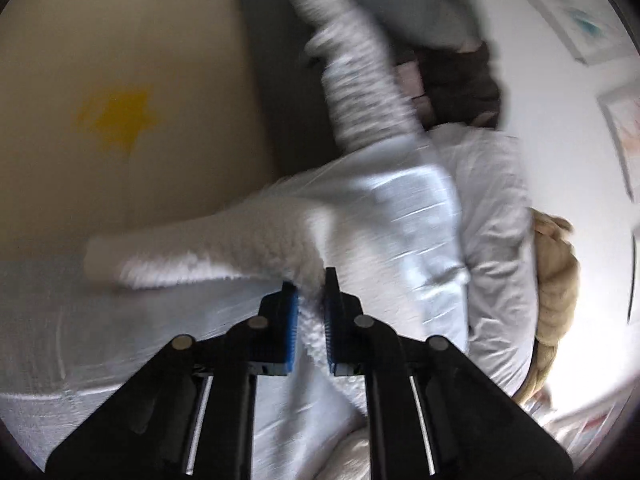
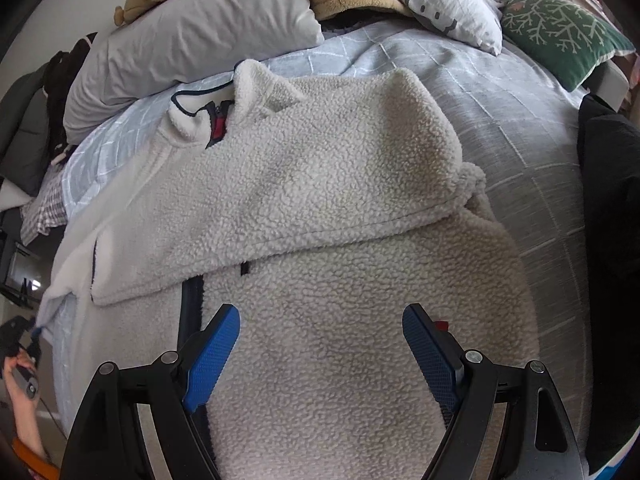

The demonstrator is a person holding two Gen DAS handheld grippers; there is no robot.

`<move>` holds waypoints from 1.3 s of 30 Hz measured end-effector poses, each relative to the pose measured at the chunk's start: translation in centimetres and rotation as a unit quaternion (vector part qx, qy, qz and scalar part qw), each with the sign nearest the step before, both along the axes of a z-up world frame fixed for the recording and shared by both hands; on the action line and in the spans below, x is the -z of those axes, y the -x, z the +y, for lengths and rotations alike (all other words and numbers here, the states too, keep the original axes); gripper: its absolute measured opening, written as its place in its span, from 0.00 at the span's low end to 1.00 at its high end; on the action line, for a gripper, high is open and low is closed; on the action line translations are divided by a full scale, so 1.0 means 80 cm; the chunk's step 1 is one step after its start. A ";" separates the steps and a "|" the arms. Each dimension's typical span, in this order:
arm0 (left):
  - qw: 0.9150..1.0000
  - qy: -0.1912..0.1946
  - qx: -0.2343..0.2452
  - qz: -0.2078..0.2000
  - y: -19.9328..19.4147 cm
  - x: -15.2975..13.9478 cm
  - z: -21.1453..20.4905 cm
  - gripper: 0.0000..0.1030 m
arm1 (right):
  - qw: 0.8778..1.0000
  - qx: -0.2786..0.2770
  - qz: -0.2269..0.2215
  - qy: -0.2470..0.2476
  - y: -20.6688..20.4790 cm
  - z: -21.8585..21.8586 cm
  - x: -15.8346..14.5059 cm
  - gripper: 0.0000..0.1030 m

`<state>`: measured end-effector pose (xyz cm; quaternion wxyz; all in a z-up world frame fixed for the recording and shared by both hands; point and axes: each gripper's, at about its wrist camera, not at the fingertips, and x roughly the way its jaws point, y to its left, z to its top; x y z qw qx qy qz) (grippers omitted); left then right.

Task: Fold large clothes
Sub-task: 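Fold the held sleeve across the jacket body with the left tool, release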

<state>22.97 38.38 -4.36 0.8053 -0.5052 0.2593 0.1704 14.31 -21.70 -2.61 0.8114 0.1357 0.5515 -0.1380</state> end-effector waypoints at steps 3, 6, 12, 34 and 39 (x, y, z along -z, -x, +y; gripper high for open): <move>0.993 -0.086 0.035 -0.068 -0.016 -0.067 -0.031 0.12 | 1.000 0.001 -0.006 -0.011 0.000 -0.004 -0.003 0.83; 0.978 -0.141 0.078 -0.129 -0.027 -0.131 -0.073 0.12 | 1.000 0.010 -0.018 -0.023 0.004 -0.013 -0.009 0.83; 0.923 -0.222 0.237 -0.205 -0.043 -0.226 -0.206 0.12 | 0.998 0.028 -0.026 -0.047 0.007 -0.036 -0.012 0.83; 0.733 -0.326 0.597 0.018 -0.001 -0.024 -0.494 0.72 | 0.994 0.045 -0.043 -0.094 0.013 -0.049 -0.023 0.83; 0.732 -0.360 0.578 0.040 0.022 -0.059 -0.456 0.73 | 0.994 0.035 -0.046 -0.095 0.008 -0.034 -0.024 0.83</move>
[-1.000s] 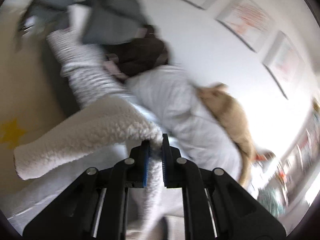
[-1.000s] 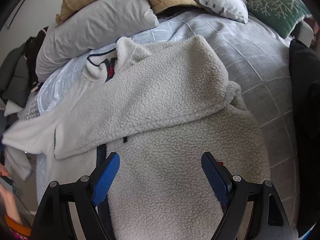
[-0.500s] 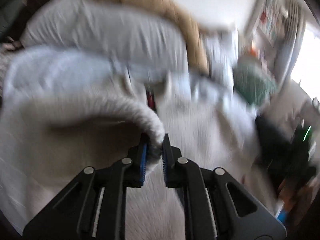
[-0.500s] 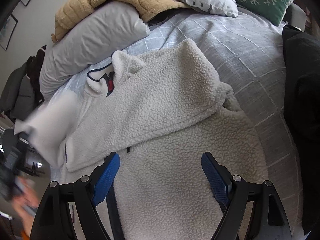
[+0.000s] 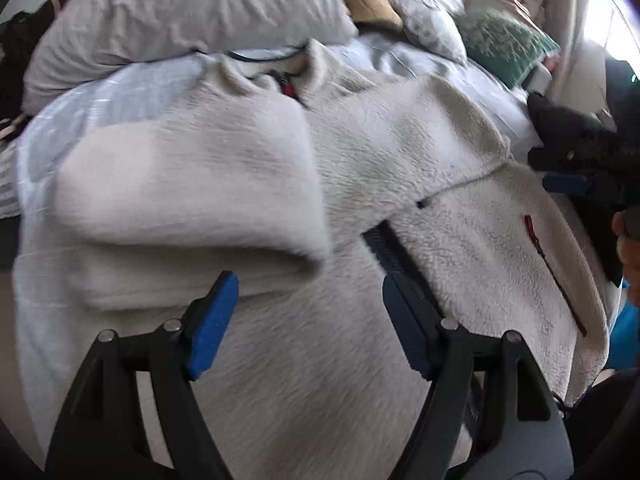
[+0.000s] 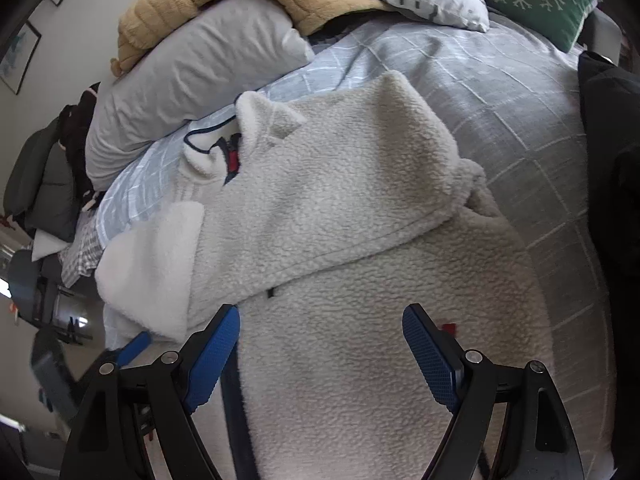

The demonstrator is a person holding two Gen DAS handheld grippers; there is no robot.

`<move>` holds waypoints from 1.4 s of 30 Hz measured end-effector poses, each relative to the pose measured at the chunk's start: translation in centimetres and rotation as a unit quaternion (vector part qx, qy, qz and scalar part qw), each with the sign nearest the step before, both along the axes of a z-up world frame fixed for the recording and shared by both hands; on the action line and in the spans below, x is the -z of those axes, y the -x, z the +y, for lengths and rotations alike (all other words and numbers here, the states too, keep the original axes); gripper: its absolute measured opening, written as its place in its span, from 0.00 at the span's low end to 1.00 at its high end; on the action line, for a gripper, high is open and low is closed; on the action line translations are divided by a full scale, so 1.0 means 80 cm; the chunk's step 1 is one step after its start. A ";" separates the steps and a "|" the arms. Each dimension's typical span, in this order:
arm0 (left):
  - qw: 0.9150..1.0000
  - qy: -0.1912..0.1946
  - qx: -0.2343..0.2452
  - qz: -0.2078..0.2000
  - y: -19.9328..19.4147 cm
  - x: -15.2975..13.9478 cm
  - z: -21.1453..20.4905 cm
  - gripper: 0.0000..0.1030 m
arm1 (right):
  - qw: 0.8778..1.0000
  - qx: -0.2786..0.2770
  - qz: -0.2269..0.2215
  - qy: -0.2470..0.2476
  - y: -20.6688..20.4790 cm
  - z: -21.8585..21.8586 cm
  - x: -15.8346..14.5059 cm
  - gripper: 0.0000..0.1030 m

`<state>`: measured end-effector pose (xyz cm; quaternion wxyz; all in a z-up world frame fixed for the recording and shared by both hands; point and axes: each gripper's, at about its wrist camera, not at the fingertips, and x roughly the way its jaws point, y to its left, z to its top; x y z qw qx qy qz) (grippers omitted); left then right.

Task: Fold large clothes

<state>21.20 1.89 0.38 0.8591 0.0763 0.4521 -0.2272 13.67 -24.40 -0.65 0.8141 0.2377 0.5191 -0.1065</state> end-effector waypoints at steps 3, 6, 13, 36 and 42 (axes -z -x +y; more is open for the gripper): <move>0.999 0.008 -0.049 0.009 -0.002 -0.005 0.041 0.74 | 1.000 -0.015 -0.005 0.007 -0.007 0.021 -0.001 0.83; 0.993 0.038 -0.107 0.032 -0.017 -0.001 0.085 0.74 | 0.999 -0.038 -0.011 0.016 -0.016 0.049 -0.001 0.83; 0.962 0.065 -0.248 0.094 -0.052 0.010 0.180 0.74 | 0.988 -0.144 -0.026 0.058 -0.043 0.149 0.004 0.83; 0.939 0.163 -0.292 0.079 -0.069 0.025 0.239 0.29 | 0.966 -0.208 -0.047 0.149 -0.166 0.240 0.024 0.15; 0.957 0.132 -0.245 0.087 -0.081 0.043 0.196 0.23 | 0.993 -0.100 -0.044 0.052 -0.094 0.085 0.021 0.38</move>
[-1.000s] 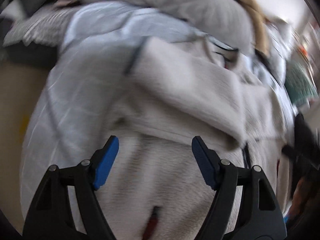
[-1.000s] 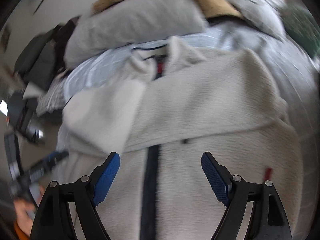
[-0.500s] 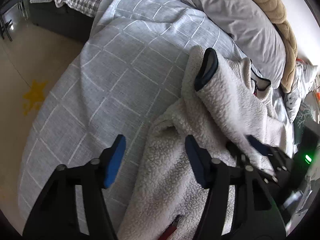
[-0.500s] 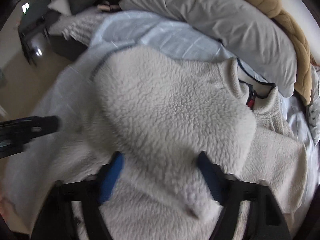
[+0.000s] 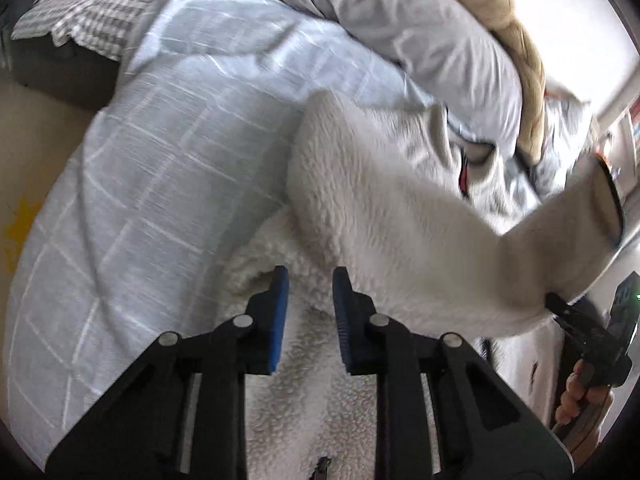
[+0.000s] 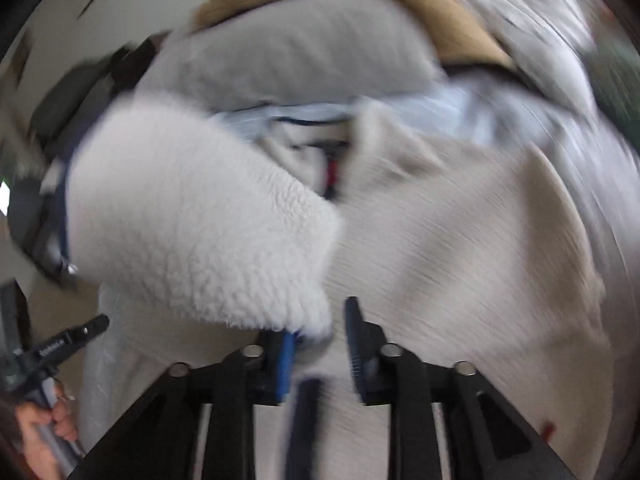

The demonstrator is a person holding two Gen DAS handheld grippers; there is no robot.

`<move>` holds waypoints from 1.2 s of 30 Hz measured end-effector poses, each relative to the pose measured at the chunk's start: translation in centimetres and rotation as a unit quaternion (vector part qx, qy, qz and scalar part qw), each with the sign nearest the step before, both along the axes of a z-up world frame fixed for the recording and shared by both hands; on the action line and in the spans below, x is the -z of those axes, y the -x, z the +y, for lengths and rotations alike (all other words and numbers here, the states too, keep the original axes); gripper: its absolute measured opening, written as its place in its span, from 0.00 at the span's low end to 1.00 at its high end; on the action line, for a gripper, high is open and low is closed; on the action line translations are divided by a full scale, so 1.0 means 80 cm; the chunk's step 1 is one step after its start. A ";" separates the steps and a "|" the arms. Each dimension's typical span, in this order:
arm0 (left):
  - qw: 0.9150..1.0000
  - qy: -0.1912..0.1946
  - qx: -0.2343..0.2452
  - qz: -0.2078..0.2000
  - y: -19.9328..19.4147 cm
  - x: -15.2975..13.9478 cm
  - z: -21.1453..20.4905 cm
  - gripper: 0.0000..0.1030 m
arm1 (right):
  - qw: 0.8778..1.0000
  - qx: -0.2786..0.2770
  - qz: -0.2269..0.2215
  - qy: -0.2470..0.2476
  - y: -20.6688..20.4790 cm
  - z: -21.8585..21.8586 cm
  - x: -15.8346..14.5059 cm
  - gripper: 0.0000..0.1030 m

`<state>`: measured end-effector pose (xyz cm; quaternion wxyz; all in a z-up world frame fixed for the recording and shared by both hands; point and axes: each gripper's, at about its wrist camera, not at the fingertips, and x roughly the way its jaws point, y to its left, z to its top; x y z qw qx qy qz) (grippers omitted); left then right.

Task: Fold large clothes

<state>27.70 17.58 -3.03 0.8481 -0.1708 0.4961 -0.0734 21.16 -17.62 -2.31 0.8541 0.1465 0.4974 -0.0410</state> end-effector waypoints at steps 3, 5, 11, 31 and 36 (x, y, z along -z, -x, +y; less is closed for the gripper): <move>0.999 -0.021 0.013 0.048 -0.008 0.021 -0.016 0.22 | 0.996 0.049 0.015 -0.072 0.041 -0.069 0.023 0.65; 0.996 -0.028 0.018 0.087 -0.011 0.037 -0.021 0.22 | 0.995 0.066 0.020 -0.076 0.061 -0.090 0.028 0.65; 0.996 -0.047 0.023 0.073 -0.005 0.018 -0.030 0.21 | 0.985 0.118 -0.012 -0.124 0.097 -0.162 0.009 0.67; 0.994 0.018 0.011 -0.108 -0.013 -0.027 -0.062 0.21 | 0.982 0.037 -0.098 0.159 0.056 -0.051 -0.073 0.17; 0.999 -0.019 0.038 -0.007 -0.032 0.026 -0.081 0.22 | 0.971 0.054 -0.098 0.211 0.046 -0.068 -0.051 0.24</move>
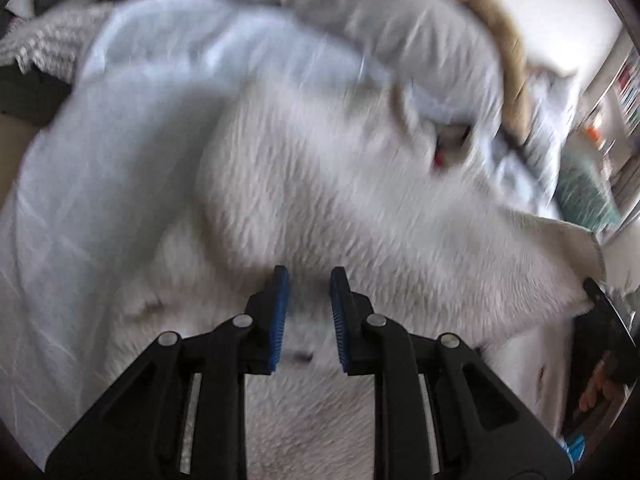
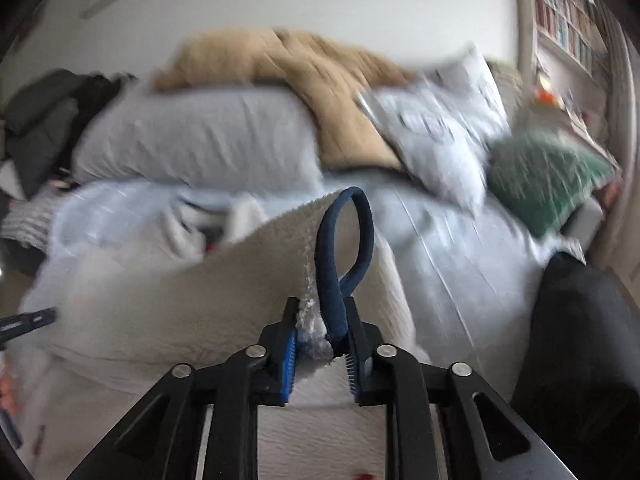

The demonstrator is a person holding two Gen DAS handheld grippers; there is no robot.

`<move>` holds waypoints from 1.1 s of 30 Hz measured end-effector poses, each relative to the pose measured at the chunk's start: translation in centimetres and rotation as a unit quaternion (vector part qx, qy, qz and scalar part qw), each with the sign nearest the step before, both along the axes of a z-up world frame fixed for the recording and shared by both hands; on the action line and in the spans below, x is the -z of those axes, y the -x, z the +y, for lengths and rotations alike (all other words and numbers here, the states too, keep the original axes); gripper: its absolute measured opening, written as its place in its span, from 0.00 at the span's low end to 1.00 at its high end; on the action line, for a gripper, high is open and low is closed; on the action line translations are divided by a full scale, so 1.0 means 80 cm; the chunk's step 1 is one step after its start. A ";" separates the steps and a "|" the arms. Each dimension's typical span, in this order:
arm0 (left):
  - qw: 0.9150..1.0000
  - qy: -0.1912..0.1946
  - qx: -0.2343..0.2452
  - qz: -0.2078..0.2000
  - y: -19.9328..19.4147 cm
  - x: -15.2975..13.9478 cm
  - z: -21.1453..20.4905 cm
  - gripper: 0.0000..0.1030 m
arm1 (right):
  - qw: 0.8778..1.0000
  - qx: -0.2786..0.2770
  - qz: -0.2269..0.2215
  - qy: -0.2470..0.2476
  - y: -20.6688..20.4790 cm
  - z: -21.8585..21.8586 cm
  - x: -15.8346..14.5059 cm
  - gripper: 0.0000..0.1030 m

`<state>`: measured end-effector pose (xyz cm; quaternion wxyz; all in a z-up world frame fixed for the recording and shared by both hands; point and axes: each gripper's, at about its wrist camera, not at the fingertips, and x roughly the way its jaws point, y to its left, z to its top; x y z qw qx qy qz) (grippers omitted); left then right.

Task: Fold large clothes

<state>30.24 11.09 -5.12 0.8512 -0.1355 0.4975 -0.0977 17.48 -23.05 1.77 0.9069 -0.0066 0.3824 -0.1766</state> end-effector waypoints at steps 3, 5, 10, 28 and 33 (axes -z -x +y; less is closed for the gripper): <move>0.999 -0.042 0.028 -0.001 0.004 0.006 -0.012 0.23 | 0.991 0.069 0.107 -0.031 -0.014 -0.053 0.087 0.29; 0.999 -0.043 0.027 -0.002 0.004 -0.003 -0.010 0.23 | 0.988 0.078 0.126 -0.051 -0.008 -0.069 0.117 0.37; 0.998 -0.023 0.013 -0.063 0.010 -0.027 -0.003 0.27 | 0.994 0.069 0.082 -0.020 -0.001 -0.056 0.065 0.52; 0.994 -0.102 0.035 0.001 0.074 -0.039 -0.010 0.80 | 0.995 -0.010 0.094 -0.014 0.067 -0.019 0.022 0.80; 0.993 -0.106 0.052 0.007 0.111 -0.045 0.007 0.80 | 0.995 -0.040 0.082 -0.029 0.103 -0.008 -0.007 0.81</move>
